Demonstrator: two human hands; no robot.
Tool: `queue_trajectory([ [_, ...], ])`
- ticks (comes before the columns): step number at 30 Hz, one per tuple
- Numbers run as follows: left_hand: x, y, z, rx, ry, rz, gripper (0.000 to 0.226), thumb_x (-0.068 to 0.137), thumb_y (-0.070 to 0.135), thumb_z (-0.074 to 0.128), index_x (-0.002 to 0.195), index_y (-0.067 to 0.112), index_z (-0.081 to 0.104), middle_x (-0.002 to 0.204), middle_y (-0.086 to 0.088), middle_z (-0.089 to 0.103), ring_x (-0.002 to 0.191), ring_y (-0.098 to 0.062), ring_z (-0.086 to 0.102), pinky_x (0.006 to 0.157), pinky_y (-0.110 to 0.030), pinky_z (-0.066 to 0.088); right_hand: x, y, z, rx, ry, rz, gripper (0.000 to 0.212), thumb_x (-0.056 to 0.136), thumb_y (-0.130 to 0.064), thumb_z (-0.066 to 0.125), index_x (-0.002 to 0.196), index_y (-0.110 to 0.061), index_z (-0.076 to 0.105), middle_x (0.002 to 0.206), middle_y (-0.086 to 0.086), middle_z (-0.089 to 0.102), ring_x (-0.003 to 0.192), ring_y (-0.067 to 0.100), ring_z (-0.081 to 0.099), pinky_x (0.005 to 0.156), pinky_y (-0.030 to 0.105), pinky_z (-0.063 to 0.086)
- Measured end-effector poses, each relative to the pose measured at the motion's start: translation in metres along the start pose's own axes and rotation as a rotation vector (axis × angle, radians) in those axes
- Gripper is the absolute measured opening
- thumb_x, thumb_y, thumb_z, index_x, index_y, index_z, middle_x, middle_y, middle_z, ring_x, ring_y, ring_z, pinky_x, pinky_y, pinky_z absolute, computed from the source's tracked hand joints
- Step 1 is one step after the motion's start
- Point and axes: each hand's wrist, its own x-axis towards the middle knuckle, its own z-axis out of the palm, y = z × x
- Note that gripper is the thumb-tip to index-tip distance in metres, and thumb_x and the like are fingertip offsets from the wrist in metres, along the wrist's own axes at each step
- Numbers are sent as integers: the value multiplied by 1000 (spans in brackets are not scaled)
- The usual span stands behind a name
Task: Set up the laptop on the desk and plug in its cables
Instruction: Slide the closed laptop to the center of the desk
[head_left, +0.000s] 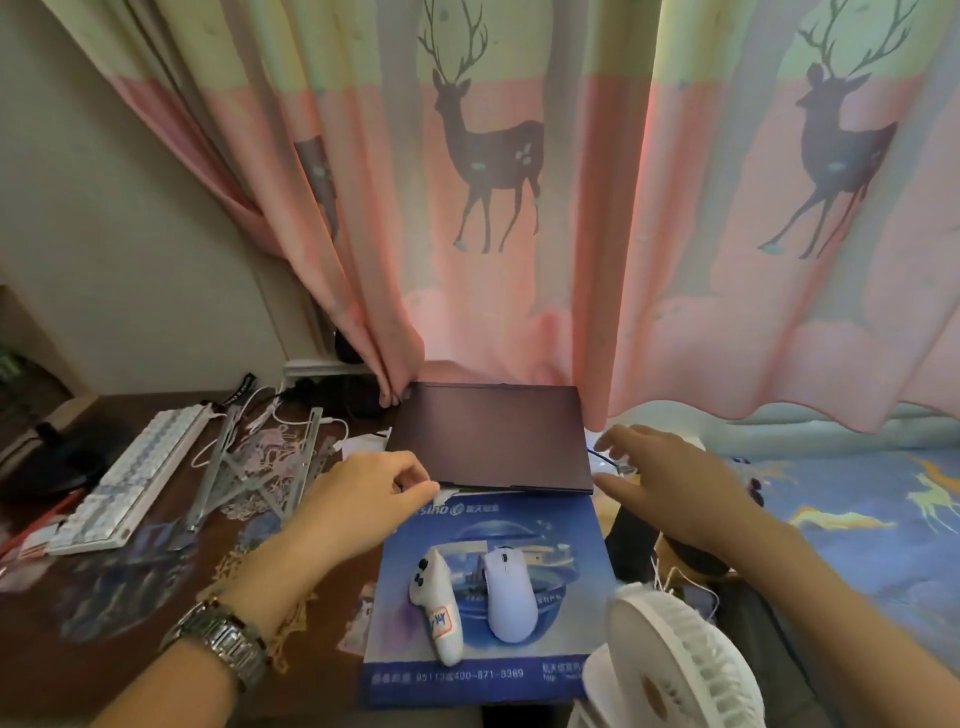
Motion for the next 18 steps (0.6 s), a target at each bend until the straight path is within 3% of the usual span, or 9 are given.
queue_trajectory([
  [4,48,-16,10,-38,41,-30,18,81,49,53,90,35,61,81,19,61,75,1,56,67,-28,49,46,17,20,37,-13,-8,41,85,-49,54,119,-28,48,121,-2,59,96,19,61,80,39,53],
  [7,73,-36,23,-71,67,-75,27,83,45,54,107,32,55,87,16,60,77,0,56,63,-25,43,74,25,39,82,-35,6,48,84,-50,55,125,-28,43,123,1,55,98,22,59,80,40,51],
  [11,107,-67,41,-41,77,-129,48,83,45,52,127,31,40,114,5,60,98,-14,58,77,-33,48,109,35,71,161,-81,49,57,82,-52,57,130,-28,38,131,3,50,107,22,54,88,36,45],
  [14,140,-88,55,-27,81,-117,58,82,47,53,133,28,33,127,-2,54,112,-21,52,85,-38,45,131,44,91,205,-124,128,63,81,-52,59,133,-26,35,136,6,45,118,24,49,98,40,42],
  [18,192,-112,76,18,25,-106,71,80,54,52,138,26,23,136,-7,45,121,-26,43,94,-41,40,158,58,116,228,-150,264,71,78,-52,63,137,-28,32,137,8,42,112,23,51,97,38,41],
])
